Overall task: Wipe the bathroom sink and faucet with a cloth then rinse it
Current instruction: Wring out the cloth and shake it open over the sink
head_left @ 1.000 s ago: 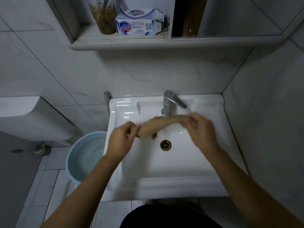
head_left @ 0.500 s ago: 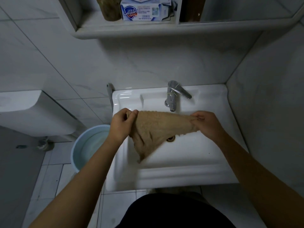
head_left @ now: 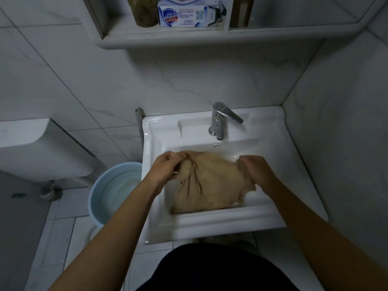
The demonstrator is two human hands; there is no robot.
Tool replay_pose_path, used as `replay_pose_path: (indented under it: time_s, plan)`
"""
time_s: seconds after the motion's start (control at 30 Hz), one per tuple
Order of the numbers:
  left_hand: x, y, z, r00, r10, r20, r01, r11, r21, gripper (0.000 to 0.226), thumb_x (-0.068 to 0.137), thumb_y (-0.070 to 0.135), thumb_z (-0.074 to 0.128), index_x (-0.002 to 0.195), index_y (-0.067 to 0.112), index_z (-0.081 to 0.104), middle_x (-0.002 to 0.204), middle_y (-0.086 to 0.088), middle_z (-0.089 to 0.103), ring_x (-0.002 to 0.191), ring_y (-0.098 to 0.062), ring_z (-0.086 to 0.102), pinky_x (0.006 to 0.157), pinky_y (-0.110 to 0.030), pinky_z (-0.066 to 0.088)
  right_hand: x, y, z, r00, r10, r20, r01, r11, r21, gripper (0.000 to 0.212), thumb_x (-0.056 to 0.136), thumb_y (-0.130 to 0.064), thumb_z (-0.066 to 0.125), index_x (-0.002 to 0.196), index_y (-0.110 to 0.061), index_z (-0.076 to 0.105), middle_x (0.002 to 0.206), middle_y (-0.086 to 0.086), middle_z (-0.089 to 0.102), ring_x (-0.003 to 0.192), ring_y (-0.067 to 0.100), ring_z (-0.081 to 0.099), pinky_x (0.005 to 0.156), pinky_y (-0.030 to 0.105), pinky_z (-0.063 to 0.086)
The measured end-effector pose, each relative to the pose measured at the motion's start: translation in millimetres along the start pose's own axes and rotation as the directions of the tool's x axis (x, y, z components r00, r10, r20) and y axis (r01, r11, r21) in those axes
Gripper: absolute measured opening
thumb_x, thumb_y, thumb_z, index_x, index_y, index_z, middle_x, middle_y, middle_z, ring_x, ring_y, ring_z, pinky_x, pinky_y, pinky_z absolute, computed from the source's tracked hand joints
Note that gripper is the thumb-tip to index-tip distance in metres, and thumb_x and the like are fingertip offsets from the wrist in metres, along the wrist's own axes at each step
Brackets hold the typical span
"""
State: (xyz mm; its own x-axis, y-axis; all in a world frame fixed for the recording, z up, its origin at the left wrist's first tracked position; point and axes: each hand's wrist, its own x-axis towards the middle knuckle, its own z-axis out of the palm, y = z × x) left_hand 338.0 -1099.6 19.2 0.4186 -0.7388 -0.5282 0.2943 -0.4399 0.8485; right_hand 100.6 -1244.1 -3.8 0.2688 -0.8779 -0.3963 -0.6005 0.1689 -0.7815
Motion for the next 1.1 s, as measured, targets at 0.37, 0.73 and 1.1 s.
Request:
replay_pose_path:
  time_s: [0.37,0.73,1.1]
  plan:
    - [-12.3,-4.1,-8.3,0.983,0.116,-0.141,-0.121,0.992,-0.030,0.014,0.093,0.018,0.068,0.096,0.005,0.072,0.083,-0.011,0.072,0.074,-0.022,0.068,0.057,-0.028,0.057,-11.8,24.3,-20.8,0.996,-0.068,0.054,0.080,0.961,-0.265,0.016,0.092,-0.011,0.063,0.081,-0.003,0.071,0.071,0.012,0.065,0.066,0.024,0.062,0.061,0.025,0.048]
    - [-50.1,-6.6,68.2,0.947,0.301,-0.112,-0.292,0.952,0.088,0.015,0.090,0.017,0.073,0.101,0.007,0.071,0.089,-0.006,0.073,0.082,-0.017,0.067,0.080,-0.037,0.057,-52.4,-61.7,5.0,0.935,0.009,0.354,-0.170,0.889,0.426,0.014,0.093,-0.007,0.062,0.099,0.001,0.071,0.087,0.016,0.072,0.073,0.024,0.073,0.061,0.030,0.062]
    - [-92.7,-29.2,78.3,0.915,0.164,-0.368,-0.191,0.981,-0.037,0.012,0.088,0.015,0.061,0.094,0.007,0.068,0.098,-0.030,0.067,0.086,-0.030,0.064,0.084,-0.050,0.054,-18.2,-33.7,-1.0,0.846,-0.158,0.509,0.120,0.987,0.106,0.024,0.087,-0.015,0.070,0.111,-0.018,0.069,0.109,0.003,0.072,0.099,0.019,0.070,0.080,0.033,0.059]
